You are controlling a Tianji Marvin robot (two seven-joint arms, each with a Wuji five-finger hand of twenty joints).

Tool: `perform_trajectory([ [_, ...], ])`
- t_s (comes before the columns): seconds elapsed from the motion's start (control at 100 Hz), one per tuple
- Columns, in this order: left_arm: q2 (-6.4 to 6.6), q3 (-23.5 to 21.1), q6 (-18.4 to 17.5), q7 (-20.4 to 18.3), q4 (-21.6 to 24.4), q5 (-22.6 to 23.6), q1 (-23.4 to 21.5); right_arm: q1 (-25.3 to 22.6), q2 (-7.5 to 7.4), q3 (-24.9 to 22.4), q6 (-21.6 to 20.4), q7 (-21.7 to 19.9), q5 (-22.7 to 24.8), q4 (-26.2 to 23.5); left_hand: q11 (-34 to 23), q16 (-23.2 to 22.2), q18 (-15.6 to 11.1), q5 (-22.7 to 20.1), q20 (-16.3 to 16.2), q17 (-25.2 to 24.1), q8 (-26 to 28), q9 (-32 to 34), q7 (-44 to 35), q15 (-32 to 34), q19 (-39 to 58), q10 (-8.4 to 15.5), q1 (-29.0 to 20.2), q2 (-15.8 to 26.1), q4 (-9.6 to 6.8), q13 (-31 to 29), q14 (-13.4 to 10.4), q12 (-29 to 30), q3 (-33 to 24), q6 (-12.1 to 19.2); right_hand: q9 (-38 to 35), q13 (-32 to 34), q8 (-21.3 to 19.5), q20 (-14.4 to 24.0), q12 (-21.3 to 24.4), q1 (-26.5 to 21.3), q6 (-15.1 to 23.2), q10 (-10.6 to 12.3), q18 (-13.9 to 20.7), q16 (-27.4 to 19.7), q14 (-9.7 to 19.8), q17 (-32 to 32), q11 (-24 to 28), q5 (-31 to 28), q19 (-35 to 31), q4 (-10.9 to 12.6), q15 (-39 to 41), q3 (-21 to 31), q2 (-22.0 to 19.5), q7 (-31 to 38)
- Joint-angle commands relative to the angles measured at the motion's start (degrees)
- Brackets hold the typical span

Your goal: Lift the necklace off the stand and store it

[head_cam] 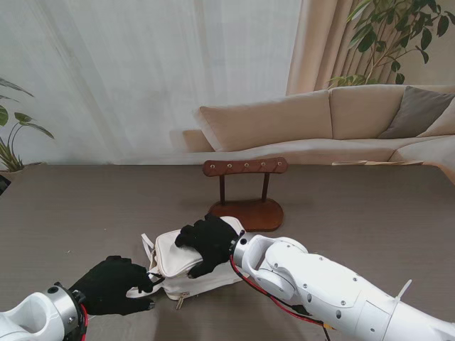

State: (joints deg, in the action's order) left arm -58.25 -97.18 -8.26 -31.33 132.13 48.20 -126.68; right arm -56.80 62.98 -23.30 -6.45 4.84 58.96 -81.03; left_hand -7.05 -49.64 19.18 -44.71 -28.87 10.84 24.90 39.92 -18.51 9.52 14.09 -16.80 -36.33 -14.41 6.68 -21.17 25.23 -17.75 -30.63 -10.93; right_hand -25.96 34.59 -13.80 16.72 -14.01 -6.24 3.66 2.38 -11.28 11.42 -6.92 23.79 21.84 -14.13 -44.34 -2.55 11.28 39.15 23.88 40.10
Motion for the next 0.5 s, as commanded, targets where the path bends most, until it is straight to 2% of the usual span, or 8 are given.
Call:
perform_trajectory([
  [0.0, -0.4, -0.05, 1.05, -0.88, 0.96, 0.22, -0.87, -0.78, -0.51, 0.59, -0.19, -1.34, 0.3, 0.97, -0.16, -1.91, 2.0, -2.52, -0.68, 1.31, -0.8, 1.36, 0.62, 0.9, -1.76, -0.01, -5.99, 5.41, -1.17, -1.57, 2.03, -0.18, 5.37, 1.58, -1.31, -0.75, 0.28, 1.38, -1.61, 2.29, 0.41, -3.61, -0.79, 0.57, -1.51, -16.16, 4.55, -0.8, 0.22, -0.24, 0.65, 1.74, -1.06, 0.46],
  [0.06, -0.47, -0.14, 1.28, -0.77, 1.15, 0.61, -1.08, -0.79, -0.5, 0.61, -0.16, -1.13, 0.41, 0.99, -0.42, -3.4, 2.51, -4.91, -0.52, 2.41, -0.38, 2.89, 0.16, 1.32, -1.4, -0.23, -15.82, 6.48, 0.23, -2.75, 2.54, -0.2, 13.28, 2.85, -1.4, -0.61, 0.3, 1.51, -1.6, 2.35, 0.4, -3.62, -0.78, 0.59, -1.5, -16.08, 4.58, -0.87, 0.27, -0.26, 0.7, 1.69, -1.22, 0.52],
  [0.07, -0.5, -0.12, 1.23, -0.57, 1.12, 0.75, -1.1, -0.79, -0.5, 0.62, -0.15, -1.08, 0.44, 1.01, -0.48, -4.23, 2.71, -5.2, -0.33, 2.66, -0.86, 3.21, -0.56, 1.15, -1.32, -0.35, -19.01, 7.26, -0.44, -3.04, 2.56, -0.24, 17.6, 3.01, -1.42, -0.59, 0.3, 1.53, -1.6, 2.36, 0.4, -3.6, -0.78, 0.59, -1.52, -16.08, 4.59, -0.89, 0.28, -0.27, 0.71, 1.67, -1.18, 0.53],
  [0.1, -0.61, -0.02, 1.01, 0.27, 0.94, 1.24, -1.12, -0.92, -0.56, 0.49, -0.17, -1.03, 0.57, 0.86, -0.75, -5.38, 3.27, -6.43, -0.24, 3.6, -1.29, 4.38, -1.56, 1.66, -0.95, -0.51, -23.23, 7.39, -0.9, -4.22, 2.94, -0.31, 21.15, 3.37, -1.52, -0.51, 0.31, 1.59, -1.6, 2.38, 0.43, -3.63, -0.78, 0.6, -1.56, -15.96, 4.62, -0.91, 0.27, -0.27, 0.74, 1.65, -1.23, 0.55],
  [0.24, -1.12, 0.62, -0.69, 4.39, -0.12, 4.24, -1.0, -1.05, -0.62, 0.36, -0.31, -0.93, 0.76, 0.79, -2.24, -10.27, 5.07, -9.46, -0.29, 8.38, -0.04, 8.96, -6.42, 3.9, 1.13, 0.16, -25.75, 4.82, -1.42, -8.98, 3.41, -1.08, 22.91, 6.8, -1.57, -0.38, 0.34, 1.87, -1.57, 2.22, 0.45, -3.6, -0.74, 0.61, -1.51, -15.85, 4.62, -1.07, 0.43, -0.26, 0.76, 1.56, -1.53, 0.67],
  [0.35, -1.42, 0.93, -1.38, 6.59, -0.43, 6.76, -1.14, -0.86, -0.58, 0.56, -0.34, -0.91, 0.7, 0.91, -2.7, -12.52, 5.56, -9.6, 0.3, 9.46, -2.6, 11.14, -13.21, 3.91, 4.4, 0.8, -14.93, -4.93, 0.9, -11.6, 3.6, -1.77, 5.26, 9.2, -1.59, -0.37, 0.36, 2.01, -1.56, 2.21, 0.48, -3.62, -0.72, 0.6, -1.5, -15.83, 4.64, -1.12, 0.56, -0.25, 0.77, 1.48, -1.5, 0.7],
  [0.42, -1.34, 0.4, -1.62, 5.62, 0.12, 7.13, -1.52, -1.3, -0.8, -0.02, -0.47, -1.27, 0.99, 0.21, -2.3, -12.06, 5.15, -8.38, 0.4, 7.75, -1.48, 10.01, -6.27, 3.56, 5.71, 0.97, -3.86, -8.5, 1.84, -10.52, 3.44, -1.61, -4.12, 7.9, -1.61, -0.32, 0.38, 2.11, -1.56, 2.17, 0.55, -3.66, -0.72, 0.61, -1.64, -15.8, 4.65, -1.22, 0.64, -0.25, 0.78, 1.44, -1.43, 0.73],
  [0.49, -1.38, 0.01, -1.61, 5.27, 0.74, 8.25, -1.98, -1.94, -1.11, -0.85, -0.7, -1.78, 1.58, -0.8, -2.14, -11.91, 4.78, -5.66, 0.09, 5.84, -2.0, 9.23, 0.04, 3.47, 8.92, 0.8, 3.57, -9.4, -0.65, -10.18, 3.31, -1.61, -10.16, 4.52, -1.66, -0.21, 0.4, 2.21, -1.55, 2.13, 0.51, -3.71, -0.68, 0.61, -1.6, -15.72, 4.67, -1.28, 0.71, -0.24, 0.81, 1.43, -1.45, 0.74],
])
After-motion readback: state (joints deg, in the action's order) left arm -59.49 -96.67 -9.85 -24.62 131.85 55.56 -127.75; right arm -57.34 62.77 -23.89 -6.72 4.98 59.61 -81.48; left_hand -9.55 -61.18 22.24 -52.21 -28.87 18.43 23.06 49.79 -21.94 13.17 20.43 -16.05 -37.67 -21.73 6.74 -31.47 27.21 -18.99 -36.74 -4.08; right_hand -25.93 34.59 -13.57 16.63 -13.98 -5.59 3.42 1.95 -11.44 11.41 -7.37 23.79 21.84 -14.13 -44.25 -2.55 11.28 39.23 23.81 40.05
